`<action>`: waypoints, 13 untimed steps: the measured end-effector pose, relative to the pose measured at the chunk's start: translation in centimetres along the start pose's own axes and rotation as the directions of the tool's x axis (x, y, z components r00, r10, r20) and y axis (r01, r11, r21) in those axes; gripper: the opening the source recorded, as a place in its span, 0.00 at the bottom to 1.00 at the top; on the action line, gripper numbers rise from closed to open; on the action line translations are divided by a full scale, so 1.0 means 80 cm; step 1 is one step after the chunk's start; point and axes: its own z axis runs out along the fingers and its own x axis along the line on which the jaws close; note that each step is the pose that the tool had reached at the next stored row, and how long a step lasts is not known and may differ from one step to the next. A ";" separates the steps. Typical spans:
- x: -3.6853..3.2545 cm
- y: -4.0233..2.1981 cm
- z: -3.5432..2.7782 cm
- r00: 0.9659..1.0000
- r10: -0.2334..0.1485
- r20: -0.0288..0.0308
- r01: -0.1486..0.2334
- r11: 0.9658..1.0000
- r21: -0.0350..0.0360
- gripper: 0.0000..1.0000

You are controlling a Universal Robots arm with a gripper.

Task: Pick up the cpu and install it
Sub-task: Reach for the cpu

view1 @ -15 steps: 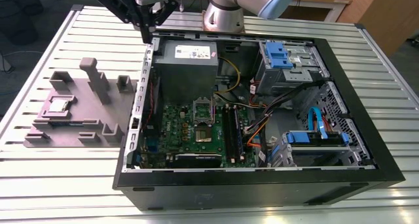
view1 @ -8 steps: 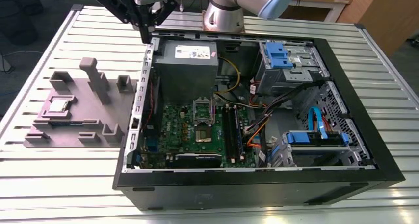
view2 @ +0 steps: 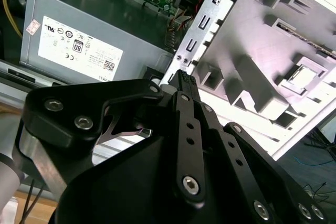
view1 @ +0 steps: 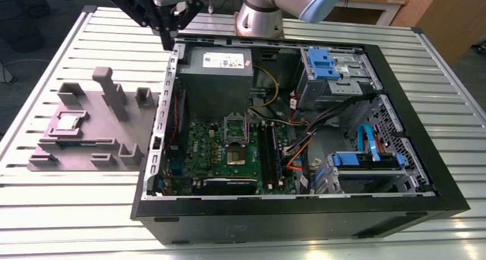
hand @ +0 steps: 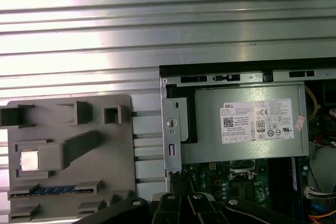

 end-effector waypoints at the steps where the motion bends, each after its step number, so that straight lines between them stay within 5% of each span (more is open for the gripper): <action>1: 0.0005 -0.0001 0.0000 1.000 0.000 0.000 0.000 1.000 0.000 0.11; 13: 0.0058 -0.0005 0.0000 1.000 0.000 0.000 0.000 1.000 0.000 0.11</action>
